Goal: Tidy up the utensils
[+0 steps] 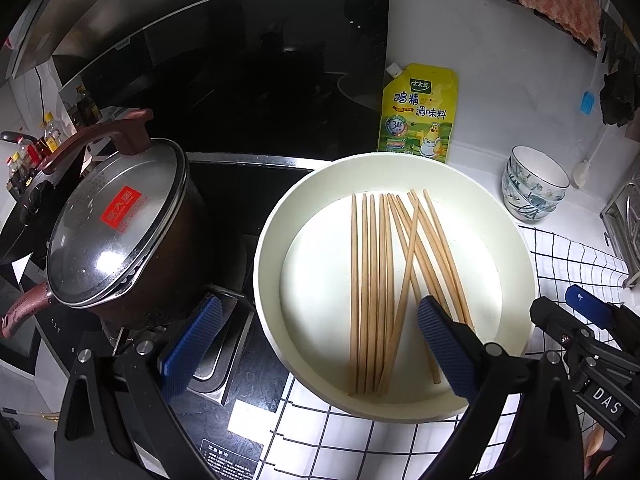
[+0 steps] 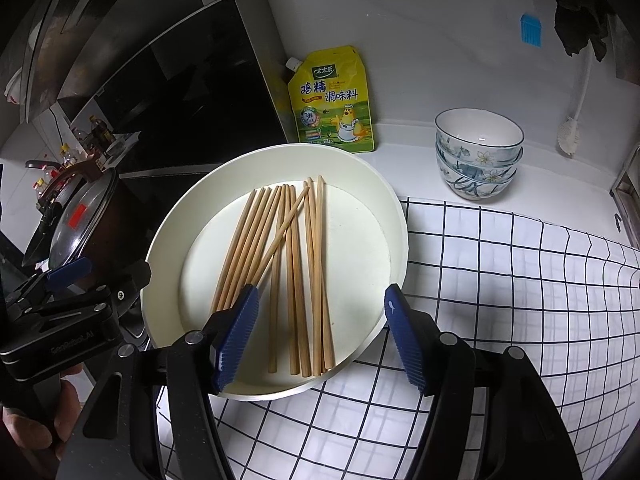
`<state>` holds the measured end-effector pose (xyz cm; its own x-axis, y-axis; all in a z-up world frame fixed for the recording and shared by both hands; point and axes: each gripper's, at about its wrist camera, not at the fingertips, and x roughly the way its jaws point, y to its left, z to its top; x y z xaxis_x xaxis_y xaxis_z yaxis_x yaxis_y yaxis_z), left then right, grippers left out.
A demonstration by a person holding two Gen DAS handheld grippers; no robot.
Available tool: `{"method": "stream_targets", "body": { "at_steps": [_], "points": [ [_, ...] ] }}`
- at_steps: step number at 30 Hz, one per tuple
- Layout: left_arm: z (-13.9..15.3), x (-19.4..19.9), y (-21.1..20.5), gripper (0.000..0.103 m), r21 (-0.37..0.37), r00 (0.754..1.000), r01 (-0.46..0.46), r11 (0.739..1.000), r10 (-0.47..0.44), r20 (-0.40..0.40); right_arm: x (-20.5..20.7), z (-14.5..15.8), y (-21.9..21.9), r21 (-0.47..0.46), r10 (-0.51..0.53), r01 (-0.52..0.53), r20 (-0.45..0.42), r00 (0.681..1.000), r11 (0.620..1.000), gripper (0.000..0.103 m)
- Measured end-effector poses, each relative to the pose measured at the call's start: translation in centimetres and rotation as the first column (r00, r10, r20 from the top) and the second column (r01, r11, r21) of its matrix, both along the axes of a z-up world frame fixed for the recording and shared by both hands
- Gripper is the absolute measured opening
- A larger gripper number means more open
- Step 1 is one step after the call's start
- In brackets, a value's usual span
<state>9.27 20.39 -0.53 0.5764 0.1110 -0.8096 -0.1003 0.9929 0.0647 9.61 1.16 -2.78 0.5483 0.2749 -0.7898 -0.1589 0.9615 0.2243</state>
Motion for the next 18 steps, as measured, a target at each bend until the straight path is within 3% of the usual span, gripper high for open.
{"method": "stream_targets", "body": {
  "at_steps": [18],
  "points": [
    [-0.48, 0.41, -0.08, 0.097, 0.022, 1.0, -0.014, 1.0, 0.014, -0.016, 0.09, -0.11, -0.05, -0.001, 0.001, -0.001, -0.001, 1.0, 1.0, 0.064]
  ]
}}
